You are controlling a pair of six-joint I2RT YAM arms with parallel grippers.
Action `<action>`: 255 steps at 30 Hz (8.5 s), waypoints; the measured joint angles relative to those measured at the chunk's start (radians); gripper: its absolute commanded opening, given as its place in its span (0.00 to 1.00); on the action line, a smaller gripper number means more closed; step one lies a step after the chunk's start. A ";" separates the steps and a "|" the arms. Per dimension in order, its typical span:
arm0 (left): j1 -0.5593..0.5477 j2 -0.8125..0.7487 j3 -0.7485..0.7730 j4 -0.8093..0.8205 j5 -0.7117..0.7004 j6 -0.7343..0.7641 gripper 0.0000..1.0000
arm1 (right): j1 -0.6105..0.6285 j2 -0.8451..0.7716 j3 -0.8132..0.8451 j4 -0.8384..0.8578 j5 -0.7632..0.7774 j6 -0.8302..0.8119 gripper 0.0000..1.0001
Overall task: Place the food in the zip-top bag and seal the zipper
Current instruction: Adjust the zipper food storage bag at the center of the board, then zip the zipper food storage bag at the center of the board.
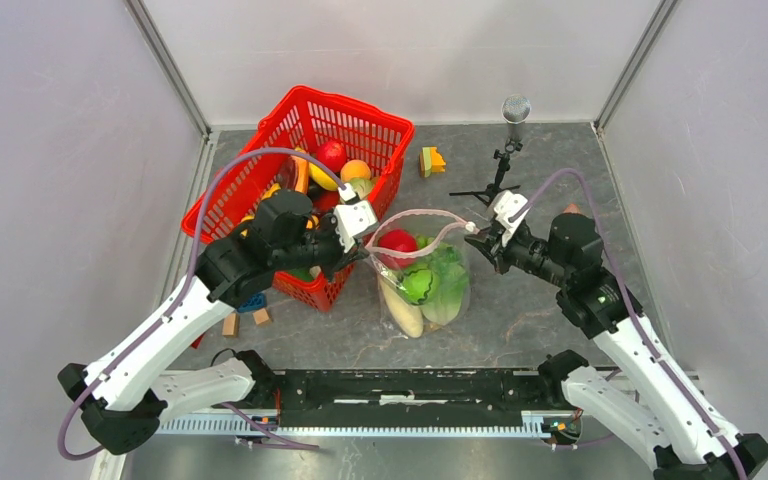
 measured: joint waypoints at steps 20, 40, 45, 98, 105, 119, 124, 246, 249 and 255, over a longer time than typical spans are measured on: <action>0.002 0.017 0.013 0.002 0.120 0.014 0.02 | -0.264 0.030 0.026 0.049 -0.539 -0.073 0.30; 0.002 0.027 0.099 -0.079 0.235 0.031 0.02 | -0.272 0.141 -0.085 0.323 -0.497 0.071 0.78; 0.002 0.098 0.237 -0.149 0.330 0.082 0.02 | -0.272 0.055 -0.111 0.338 -0.508 0.071 0.86; 0.002 0.209 0.529 -0.524 0.734 0.502 0.02 | -0.374 -0.282 -0.467 0.941 -0.799 0.780 0.63; 0.002 0.185 0.520 -0.502 0.752 0.502 0.02 | -0.374 -0.242 -0.570 1.295 -0.801 1.031 0.71; 0.002 0.180 0.479 -0.435 0.769 0.499 0.02 | -0.365 -0.215 -0.575 1.350 -0.782 1.078 0.44; 0.002 0.180 0.475 -0.427 0.774 0.498 0.02 | -0.361 -0.203 -0.575 1.463 -0.778 1.159 0.40; -0.196 0.493 0.429 0.331 0.475 0.011 0.66 | -0.322 -0.078 0.016 0.063 -0.657 0.171 0.00; -0.195 0.513 0.431 0.330 0.434 -0.002 0.63 | -0.322 -0.084 0.016 0.061 -0.655 0.171 0.00; -0.196 0.553 0.431 0.315 0.353 -0.032 0.37 | -0.322 -0.095 0.016 0.053 -0.652 0.170 0.00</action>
